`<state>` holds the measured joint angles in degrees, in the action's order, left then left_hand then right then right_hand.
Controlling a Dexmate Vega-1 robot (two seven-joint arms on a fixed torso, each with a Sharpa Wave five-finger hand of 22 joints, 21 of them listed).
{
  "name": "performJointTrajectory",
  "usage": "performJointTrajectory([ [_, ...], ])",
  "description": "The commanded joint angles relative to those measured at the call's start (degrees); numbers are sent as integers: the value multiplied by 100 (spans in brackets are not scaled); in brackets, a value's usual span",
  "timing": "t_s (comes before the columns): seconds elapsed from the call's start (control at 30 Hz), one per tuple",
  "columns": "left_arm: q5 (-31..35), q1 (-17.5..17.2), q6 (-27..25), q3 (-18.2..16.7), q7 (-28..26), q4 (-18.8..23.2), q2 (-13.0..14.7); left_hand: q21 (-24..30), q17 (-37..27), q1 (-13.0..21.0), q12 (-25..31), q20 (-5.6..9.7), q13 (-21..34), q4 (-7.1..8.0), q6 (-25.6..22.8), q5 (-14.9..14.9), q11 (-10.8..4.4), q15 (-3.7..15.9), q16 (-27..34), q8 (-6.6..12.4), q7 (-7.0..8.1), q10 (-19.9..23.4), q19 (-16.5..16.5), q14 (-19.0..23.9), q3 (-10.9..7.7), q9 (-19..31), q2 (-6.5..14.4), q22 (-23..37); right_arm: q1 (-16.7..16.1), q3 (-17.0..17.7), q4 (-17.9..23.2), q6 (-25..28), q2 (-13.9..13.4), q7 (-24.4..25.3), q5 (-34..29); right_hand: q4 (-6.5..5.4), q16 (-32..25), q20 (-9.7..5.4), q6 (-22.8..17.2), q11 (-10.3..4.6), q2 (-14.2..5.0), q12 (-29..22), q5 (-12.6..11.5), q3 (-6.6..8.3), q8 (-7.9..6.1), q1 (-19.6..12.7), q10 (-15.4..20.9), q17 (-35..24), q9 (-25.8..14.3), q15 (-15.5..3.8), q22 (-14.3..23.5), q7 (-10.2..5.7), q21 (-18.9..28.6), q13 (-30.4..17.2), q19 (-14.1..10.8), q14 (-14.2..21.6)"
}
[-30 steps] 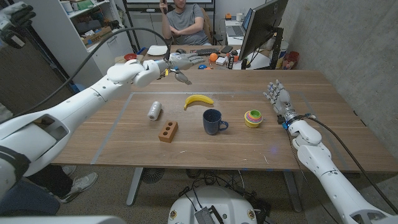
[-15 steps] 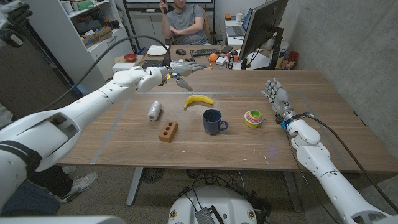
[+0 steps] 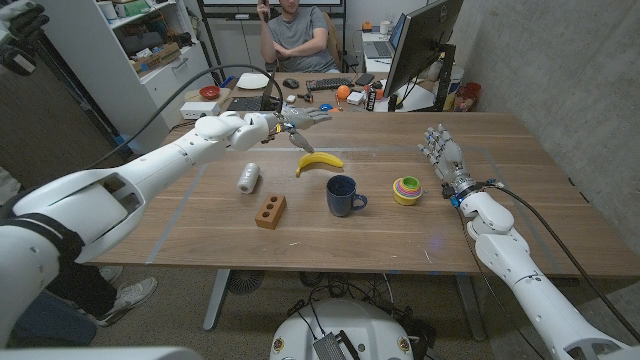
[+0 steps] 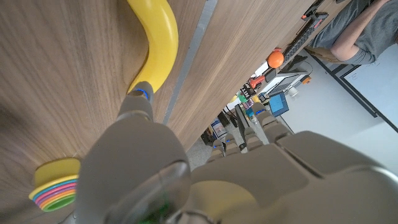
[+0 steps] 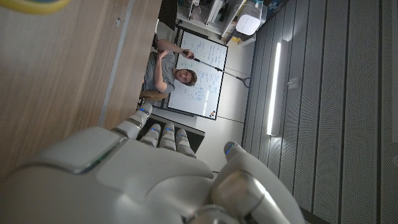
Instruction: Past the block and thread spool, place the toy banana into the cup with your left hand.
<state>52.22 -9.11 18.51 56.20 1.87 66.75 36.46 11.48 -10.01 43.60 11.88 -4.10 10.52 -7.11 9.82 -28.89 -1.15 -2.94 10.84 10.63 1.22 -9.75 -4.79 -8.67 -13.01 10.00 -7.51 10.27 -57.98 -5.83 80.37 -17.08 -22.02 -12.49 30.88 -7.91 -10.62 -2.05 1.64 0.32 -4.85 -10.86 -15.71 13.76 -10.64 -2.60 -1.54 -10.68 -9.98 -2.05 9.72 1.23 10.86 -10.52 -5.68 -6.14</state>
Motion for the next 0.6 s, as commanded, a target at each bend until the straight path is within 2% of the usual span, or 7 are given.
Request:
performJointTrajectory([
  [0.03, 223, 234, 25, 409, 1, -225, -203, 44, -18, 70, 20, -22, 32, 0, 969, -54, -7, -29, 8, 33, -49, -351, -29, 3, 23, 24, 24, 31, -73, 12, 85, -64, -50, 9, 60, -17, -42, -56, -29, 9, -6, -20, -52, -18, -12, -34, 11, -8, -23, 46, 24, 20, 47, -13, -59, 16],
  [0.2, 108, 244, 15, 408, 103, -207, -214, 47, -18, 99, 26, -21, 32, -6, 961, -60, -11, -20, 8, 33, -53, -333, -38, 17, 35, 24, 28, 31, -132, 59, 119, -70, -74, 43, 106, -15, -40, -54, -29, 7, -6, -19, -53, -21, -12, -37, 12, -7, -23, 43, 24, 21, 48, -13, -61, 15],
  [0.3, 198, 249, -21, 459, 54, -179, -200, 50, -17, 124, 42, -16, 32, -12, 941, -65, -33, -13, 11, 38, -48, -285, -49, 36, 46, 24, 33, 31, -152, 58, 99, -106, -71, 14, 127, -14, -40, -56, -28, 3, -7, -20, -54, -23, -11, -39, 16, -7, -23, 37, 24, 16, 47, -13, -61, 15],
  [0.37, 512, 257, -119, 579, -128, -109, -165, 50, -17, 132, 45, -22, 32, -13, 939, -66, -17, -14, 9, 38, -57, -276, -51, 37, 49, 24, 35, 31, -153, 45, 91, -133, -84, 31, 81, -13, -40, -54, -27, 4, -7, -21, -55, -24, -10, -40, 18, -7, -23, 39, 24, 17, 48, -13, -63, 16],
  [0.43, 657, 281, -123, 680, -156, -146, -190, 52, -17, 145, 46, -23, 32, -16, 921, -69, -14, -14, 10, 44, -58, -270, -57, 45, 54, 24, 38, 31, -146, 64, 53, -175, -15, -16, 188, -12, -41, -56, -26, 4, -8, -20, -55, -25, -10, -41, 18, -6, -23, 40, 24, 15, 48, -13, -63, 20],
  [0.5, 446, 288, -7, 647, -132, -324, -265, 55, -17, 162, 54, -34, 32, -19, 896, -72, 5, -18, 12, 51, -63, -245, -68, 58, 62, 24, 41, 31, -145, 42, 86, -149, -67, -10, 130, -12, -41, -54, -26, 5, -8, -21, -56, -26, -10, -43, 19, -6, -23, 39, 24, 16, 48, -13, -64, 22],
  [0.6, 557, 323, -66, 729, -177, -381, -299, 56, -17, 183, 56, -39, 32, -23, 882, -76, 6, -18, 13, 53, -56, -234, -74, 72, 71, 24, 45, 31, -140, 45, 56, -162, -51, -7, 147, -11, -41, -55, -26, 6, -10, -20, -57, -26, -10, -45, 19, -6, -23, 38, 24, 16, 49, -13, -66, 23],
])
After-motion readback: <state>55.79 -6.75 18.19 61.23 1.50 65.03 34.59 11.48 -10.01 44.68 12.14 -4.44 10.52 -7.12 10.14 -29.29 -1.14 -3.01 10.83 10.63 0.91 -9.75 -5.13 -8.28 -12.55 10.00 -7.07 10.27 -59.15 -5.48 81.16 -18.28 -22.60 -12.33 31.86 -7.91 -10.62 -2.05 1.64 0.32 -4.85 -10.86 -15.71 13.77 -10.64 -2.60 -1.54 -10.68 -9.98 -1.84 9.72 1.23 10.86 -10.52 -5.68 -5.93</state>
